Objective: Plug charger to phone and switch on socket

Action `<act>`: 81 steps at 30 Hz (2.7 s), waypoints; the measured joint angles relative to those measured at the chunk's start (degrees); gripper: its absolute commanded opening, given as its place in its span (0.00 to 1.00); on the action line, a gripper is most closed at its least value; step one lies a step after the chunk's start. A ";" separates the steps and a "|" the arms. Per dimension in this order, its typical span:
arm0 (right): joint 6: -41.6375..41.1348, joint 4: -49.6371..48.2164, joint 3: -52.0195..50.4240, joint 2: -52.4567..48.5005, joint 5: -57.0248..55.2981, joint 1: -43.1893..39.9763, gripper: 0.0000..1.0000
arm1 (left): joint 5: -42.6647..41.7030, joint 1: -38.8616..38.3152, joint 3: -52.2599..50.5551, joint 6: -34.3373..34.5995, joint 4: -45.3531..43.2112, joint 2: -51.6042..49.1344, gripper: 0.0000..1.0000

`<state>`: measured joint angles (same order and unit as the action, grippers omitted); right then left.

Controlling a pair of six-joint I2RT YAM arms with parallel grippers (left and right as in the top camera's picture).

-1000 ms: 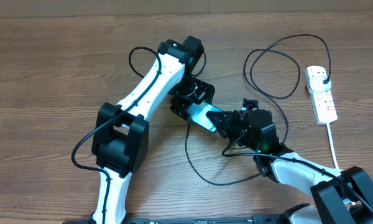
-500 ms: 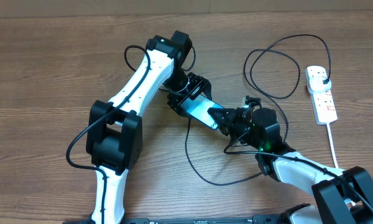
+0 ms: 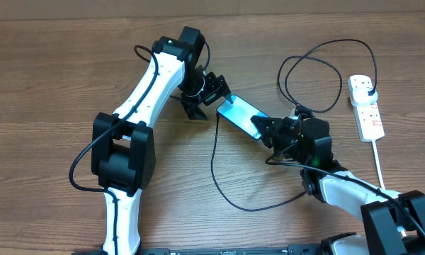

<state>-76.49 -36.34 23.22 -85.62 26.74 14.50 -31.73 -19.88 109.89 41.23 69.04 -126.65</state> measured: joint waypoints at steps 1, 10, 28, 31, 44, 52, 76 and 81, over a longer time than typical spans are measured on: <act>0.00 -0.02 0.00 0.39 0.35 -0.50 0.04 | -0.02 0.00 0.00 -1.09 -0.33 0.00 0.87; -0.02 0.96 0.04 9.18 -0.46 -2.60 0.04 | -3.23 0.00 0.00 -9.97 -5.95 8.41 0.88; -2.05 16.24 16.44 14.27 -9.07 -2.80 0.04 | -15.96 0.00 0.00 -4.81 -18.82 15.41 0.91; -6.03 15.72 16.44 14.27 -10.08 -2.80 0.04 | -17.88 0.00 0.00 -0.90 -23.98 15.41 0.89; -18.43 9.33 16.65 14.12 -14.67 -0.55 0.04 | -20.24 -0.04 0.00 19.37 -33.57 15.41 0.63; -22.88 8.26 16.65 11.93 -19.74 5.35 0.04 | -17.35 -0.76 0.00 23.17 -33.55 15.41 0.57; -28.28 7.43 16.85 11.93 -22.14 6.21 0.04 | -12.87 -1.90 0.00 23.76 -33.05 15.41 0.25; -28.55 7.39 16.85 11.93 -22.03 6.21 0.04 | -12.76 -1.90 0.00 23.41 -33.00 15.41 0.25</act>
<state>-105.03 -28.95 40.07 -73.69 4.71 20.71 -44.49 -21.78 109.89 64.64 36.03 -111.24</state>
